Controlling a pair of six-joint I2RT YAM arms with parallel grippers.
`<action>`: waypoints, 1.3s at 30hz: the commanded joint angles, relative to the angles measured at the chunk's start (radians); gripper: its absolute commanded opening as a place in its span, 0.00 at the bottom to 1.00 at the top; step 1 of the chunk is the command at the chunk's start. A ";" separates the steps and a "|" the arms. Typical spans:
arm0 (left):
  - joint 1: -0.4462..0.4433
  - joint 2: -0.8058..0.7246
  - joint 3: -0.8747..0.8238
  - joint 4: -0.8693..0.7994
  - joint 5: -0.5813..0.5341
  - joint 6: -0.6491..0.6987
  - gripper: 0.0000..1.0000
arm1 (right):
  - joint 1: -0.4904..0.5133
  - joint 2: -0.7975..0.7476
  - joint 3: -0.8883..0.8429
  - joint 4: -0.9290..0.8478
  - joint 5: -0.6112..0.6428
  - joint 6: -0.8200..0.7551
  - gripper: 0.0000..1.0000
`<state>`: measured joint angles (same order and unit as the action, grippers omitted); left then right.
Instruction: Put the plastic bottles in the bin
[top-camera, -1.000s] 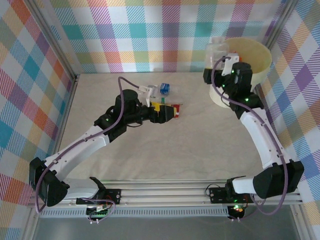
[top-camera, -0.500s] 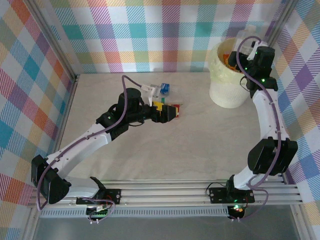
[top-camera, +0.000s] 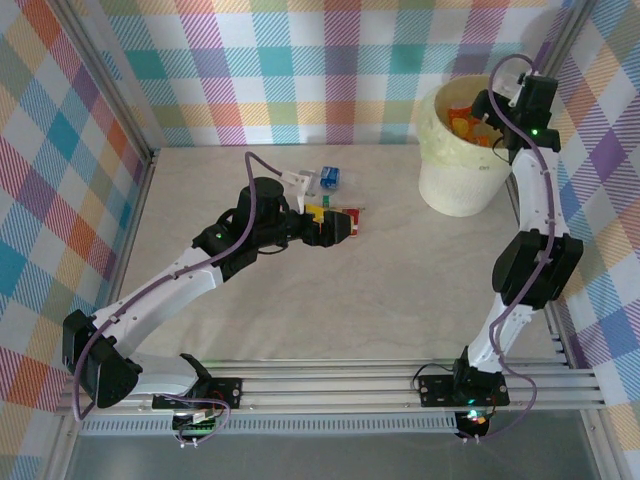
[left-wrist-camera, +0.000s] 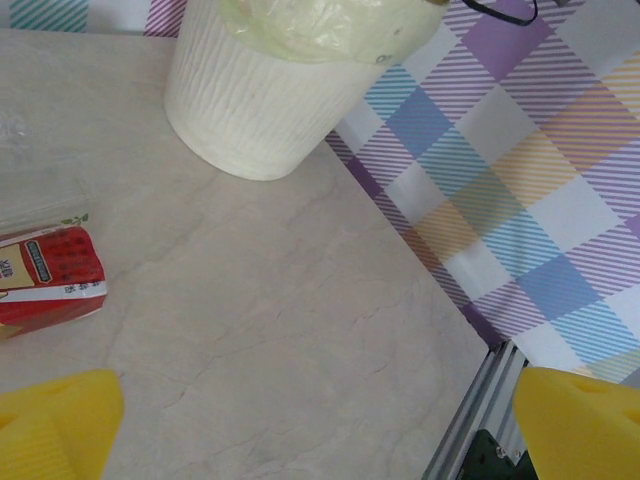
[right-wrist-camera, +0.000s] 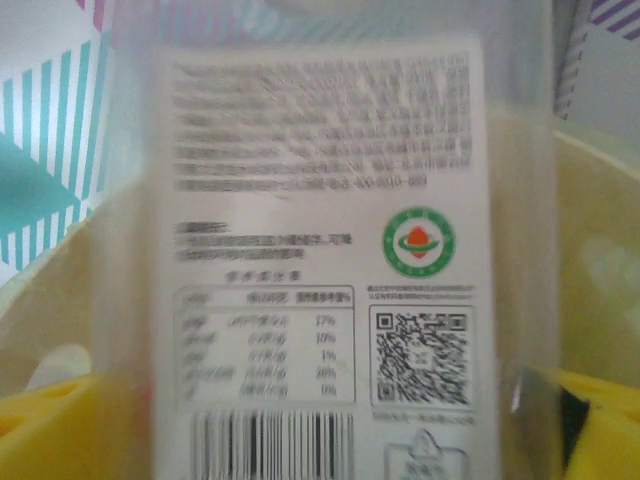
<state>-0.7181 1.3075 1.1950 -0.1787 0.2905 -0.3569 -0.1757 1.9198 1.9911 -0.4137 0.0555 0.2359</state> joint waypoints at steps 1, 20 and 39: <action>-0.012 -0.028 0.000 0.003 -0.025 0.016 1.00 | 0.002 -0.006 0.045 -0.072 0.023 -0.044 1.00; -0.014 -0.033 -0.026 -0.035 -0.219 -0.016 1.00 | 0.005 -0.113 -0.042 -0.022 -0.100 -0.043 1.00; 0.081 0.061 -0.018 -0.278 -0.531 -0.198 1.00 | 0.187 -0.331 -0.229 -0.007 -0.158 -0.102 1.00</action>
<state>-0.6769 1.3327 1.1622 -0.3714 -0.1932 -0.5156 -0.0177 1.6436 1.7916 -0.4446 -0.0677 0.1520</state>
